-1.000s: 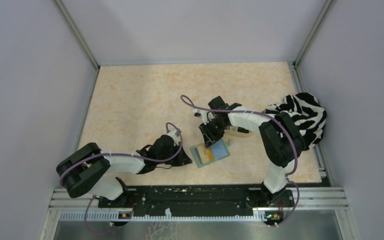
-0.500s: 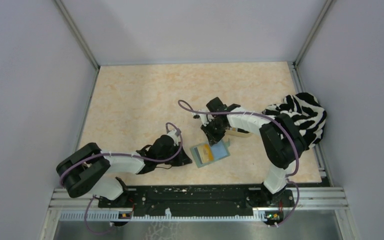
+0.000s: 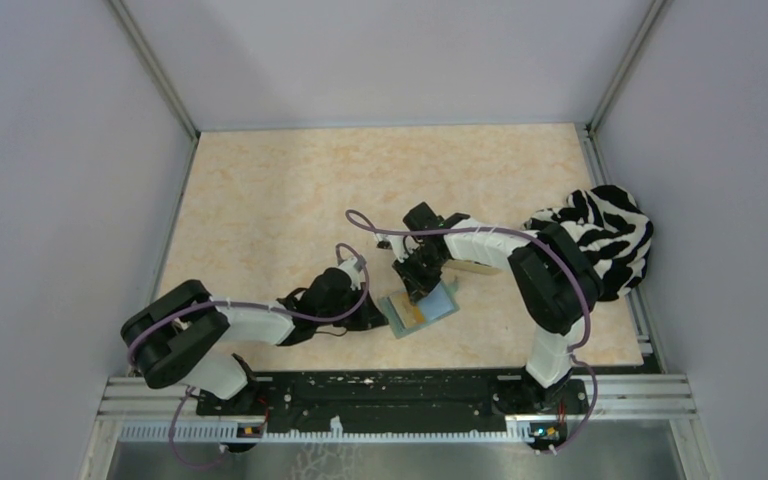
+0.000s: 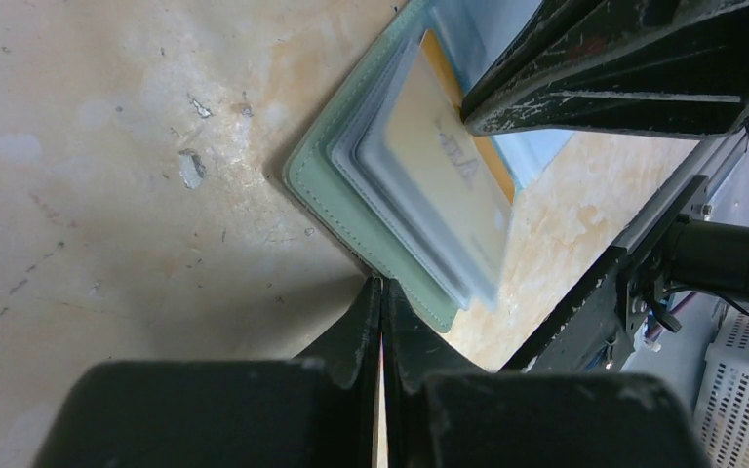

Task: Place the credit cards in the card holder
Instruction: Insert the credit card into the card holder.

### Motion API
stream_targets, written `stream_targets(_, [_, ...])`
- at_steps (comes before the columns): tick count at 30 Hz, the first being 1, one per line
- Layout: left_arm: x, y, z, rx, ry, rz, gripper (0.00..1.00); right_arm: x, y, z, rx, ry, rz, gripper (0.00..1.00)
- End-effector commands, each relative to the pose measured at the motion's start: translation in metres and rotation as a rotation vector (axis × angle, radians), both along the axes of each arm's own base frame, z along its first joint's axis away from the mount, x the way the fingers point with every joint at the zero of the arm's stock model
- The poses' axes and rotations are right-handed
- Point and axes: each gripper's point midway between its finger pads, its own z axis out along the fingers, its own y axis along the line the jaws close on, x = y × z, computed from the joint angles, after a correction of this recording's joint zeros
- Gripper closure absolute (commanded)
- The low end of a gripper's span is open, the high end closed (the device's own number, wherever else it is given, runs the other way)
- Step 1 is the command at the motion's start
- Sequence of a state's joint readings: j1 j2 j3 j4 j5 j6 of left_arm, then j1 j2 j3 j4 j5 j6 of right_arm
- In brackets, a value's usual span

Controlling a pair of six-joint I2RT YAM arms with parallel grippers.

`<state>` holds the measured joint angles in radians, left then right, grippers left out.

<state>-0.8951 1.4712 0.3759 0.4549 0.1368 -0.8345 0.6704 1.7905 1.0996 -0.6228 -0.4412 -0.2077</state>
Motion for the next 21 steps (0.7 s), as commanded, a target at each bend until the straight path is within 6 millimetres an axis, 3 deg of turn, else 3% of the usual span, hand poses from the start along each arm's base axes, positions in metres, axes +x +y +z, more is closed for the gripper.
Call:
stream_targets(1, [-0.001, 0.0, -0.006, 0.027, -0.002, -0.018, 0.96, -0.01, 0.017, 0.009, 0.072, 0.065, 0.019, 1.0])
stream_targets(6, [-0.001, 0.002, -0.005, 0.026, -0.009, -0.012, 0.96, -0.012, 0.019, 0.017, 0.094, 0.071, 0.038, 1.0])
stream_targets(11, [-0.002, 0.007, -0.003, 0.023, -0.021, 0.002, 0.96, 0.009, 0.005, 0.03, 0.064, -0.069, 0.028, 1.0])
stream_targets(14, [-0.002, 0.01, -0.003, 0.028, -0.022, 0.007, 0.96, 0.019, -0.007, 0.021, 0.001, -0.129, 0.011, 1.0])
stream_targets(21, [-0.003, 0.008, -0.007, 0.027, -0.009, 0.001, 0.96, 0.019, -0.019, -0.003, -0.107, -0.109, 0.007, 1.0])
